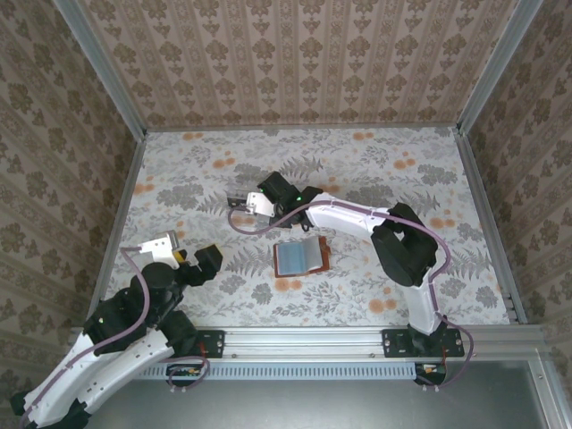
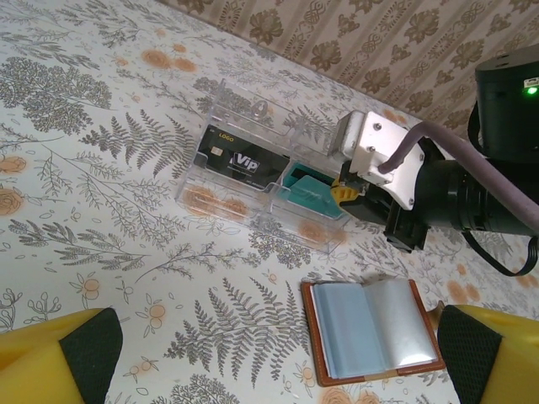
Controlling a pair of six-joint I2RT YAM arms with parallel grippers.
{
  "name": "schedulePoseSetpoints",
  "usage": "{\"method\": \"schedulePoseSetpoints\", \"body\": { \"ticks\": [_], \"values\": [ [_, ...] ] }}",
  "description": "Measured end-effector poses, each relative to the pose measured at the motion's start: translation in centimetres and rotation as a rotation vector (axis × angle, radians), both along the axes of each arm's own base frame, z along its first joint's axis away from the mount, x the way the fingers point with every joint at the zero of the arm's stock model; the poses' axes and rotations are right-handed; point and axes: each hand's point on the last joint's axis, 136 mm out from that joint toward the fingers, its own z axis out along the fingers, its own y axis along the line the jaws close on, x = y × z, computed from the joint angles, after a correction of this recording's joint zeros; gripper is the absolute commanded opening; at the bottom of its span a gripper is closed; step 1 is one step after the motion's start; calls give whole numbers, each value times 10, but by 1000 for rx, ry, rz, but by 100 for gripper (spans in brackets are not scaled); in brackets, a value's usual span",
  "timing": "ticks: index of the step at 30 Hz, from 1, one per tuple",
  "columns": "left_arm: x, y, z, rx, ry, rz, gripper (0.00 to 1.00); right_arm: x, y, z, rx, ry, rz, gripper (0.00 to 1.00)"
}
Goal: Take the credit cards out of the card holder
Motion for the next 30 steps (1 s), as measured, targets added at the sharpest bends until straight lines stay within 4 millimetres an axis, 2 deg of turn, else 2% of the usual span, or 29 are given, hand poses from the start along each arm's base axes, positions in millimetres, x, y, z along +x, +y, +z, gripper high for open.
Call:
{"method": "schedulePoseSetpoints", "body": {
  "ticks": [3, 5, 20, 30],
  "values": [
    [0, 0, 0, 1, 0, 1, 100, 2, -2, -1, -8, -6, -11, 13],
    [0, 0, -2, 4, 2, 1, 100, 6, -3, 1, -7, -21, -22, 20],
    [1, 1, -2, 5, 2, 7, 100, 28, -9, 8, -5, -99, -84, 23],
    [1, 1, -2, 4, 2, 6, 100, 30, -9, 10, 23, -93, -109, 27]
  ]
}}
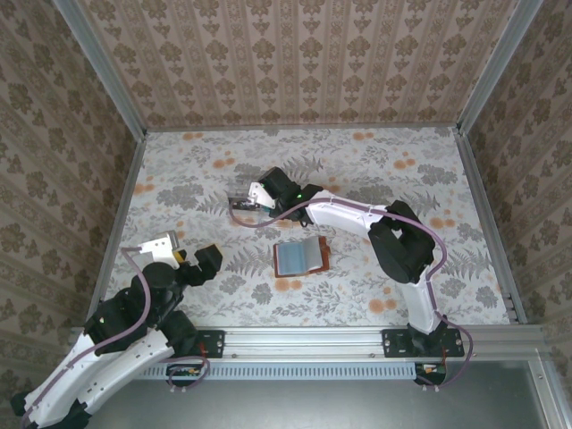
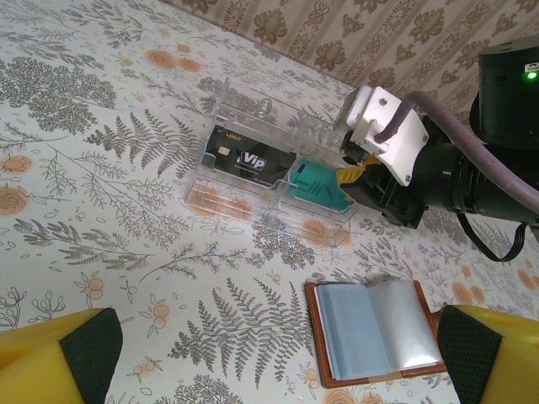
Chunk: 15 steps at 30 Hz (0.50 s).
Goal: Take the credit cards out of the card holder
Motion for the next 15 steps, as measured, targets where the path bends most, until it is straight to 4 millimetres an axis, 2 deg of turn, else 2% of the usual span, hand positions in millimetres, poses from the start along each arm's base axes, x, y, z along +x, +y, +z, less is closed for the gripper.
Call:
{"method": "schedulePoseSetpoints", "body": {
  "ticks": [4, 7, 12, 15],
  "values": [
    [1, -2, -1, 6, 7, -4, 100, -5, 1, 16, 67, 6, -18, 30],
    [3, -9, -5, 23, 26, -19, 100, -16, -5, 42, 148, 1, -40, 30],
    [8, -27, -11, 34, 59, -60, 94, -42, -22, 88, 337, 8, -118, 28],
    [13, -42, -20, 32, 84, -95, 88, -61, -33, 96, 448, 60, -182, 28]
  ]
}}
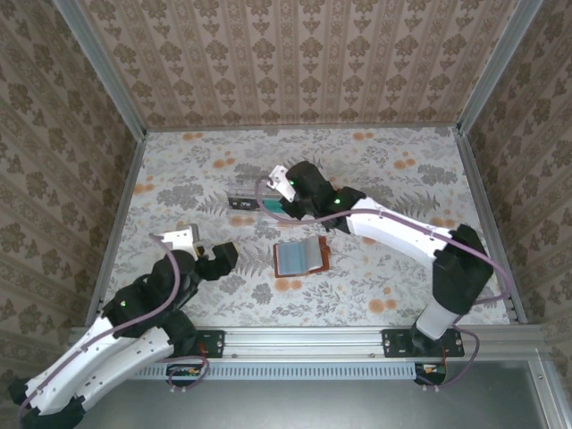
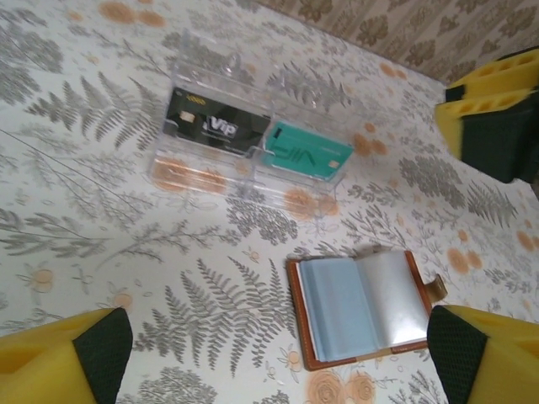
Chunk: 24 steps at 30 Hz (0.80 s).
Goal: Take the credit cards out of the card holder
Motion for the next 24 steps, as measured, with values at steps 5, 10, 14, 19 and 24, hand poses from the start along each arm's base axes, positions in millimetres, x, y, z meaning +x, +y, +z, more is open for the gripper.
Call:
{"method": "schedulePoseSetpoints", "body": {
  "ticks": [5, 10, 14, 19, 24],
  "values": [
    [8, -33, -31, -2, 91, -59, 77, -37, -21, -28, 129, 169, -103, 26],
    [15, -63, -57, -19, 173, -99, 68, -70, -39, -71, 192, 341, -192, 22],
    [20, -79, -71, -48, 211, -116, 62, -87, -55, -103, 187, 429, -274, 19],
    [23, -99, -83, -62, 243, -142, 58, -100, -75, -134, 173, 495, -366, 19],
    [24, -114, -97, -59, 276, -165, 50, -106, -87, -150, 177, 530, -424, 20]
  ]
}}
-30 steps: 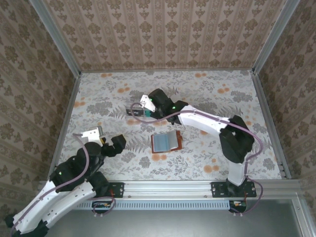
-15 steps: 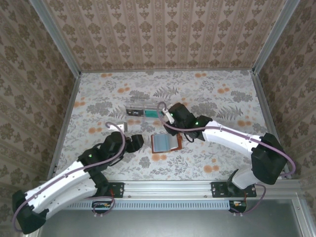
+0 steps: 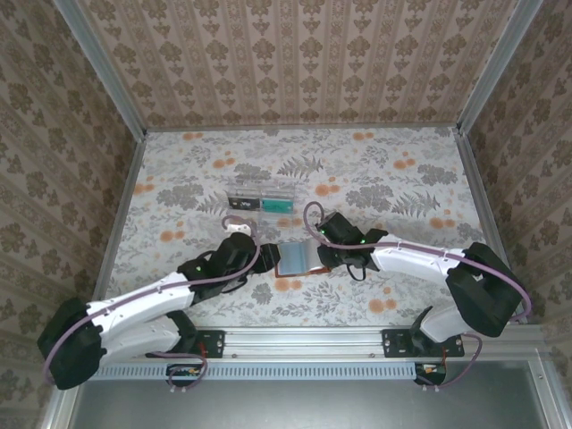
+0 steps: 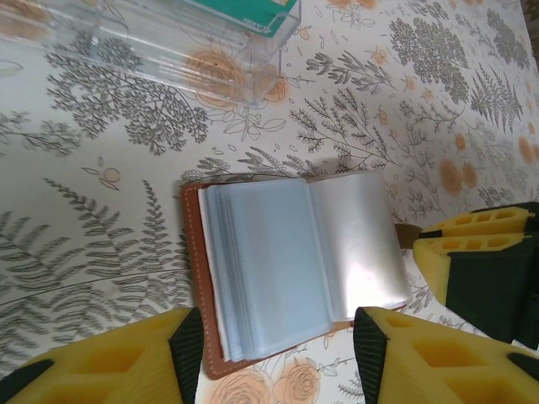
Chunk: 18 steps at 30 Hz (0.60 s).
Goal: Take the credit cards out of the card holder
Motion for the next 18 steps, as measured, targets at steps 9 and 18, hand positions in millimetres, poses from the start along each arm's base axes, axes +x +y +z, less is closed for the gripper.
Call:
{"method": "schedulePoseSetpoints", "body": {
  "ticks": [9, 18],
  "values": [
    [0, -26, -28, 34, 61, -52, 42, 3, 5, -12, 31, 13, -33, 19],
    [4, -41, -44, 46, 97, -77, 38, -3, 3, -30, 34, 56, -53, 18]
  ]
}}
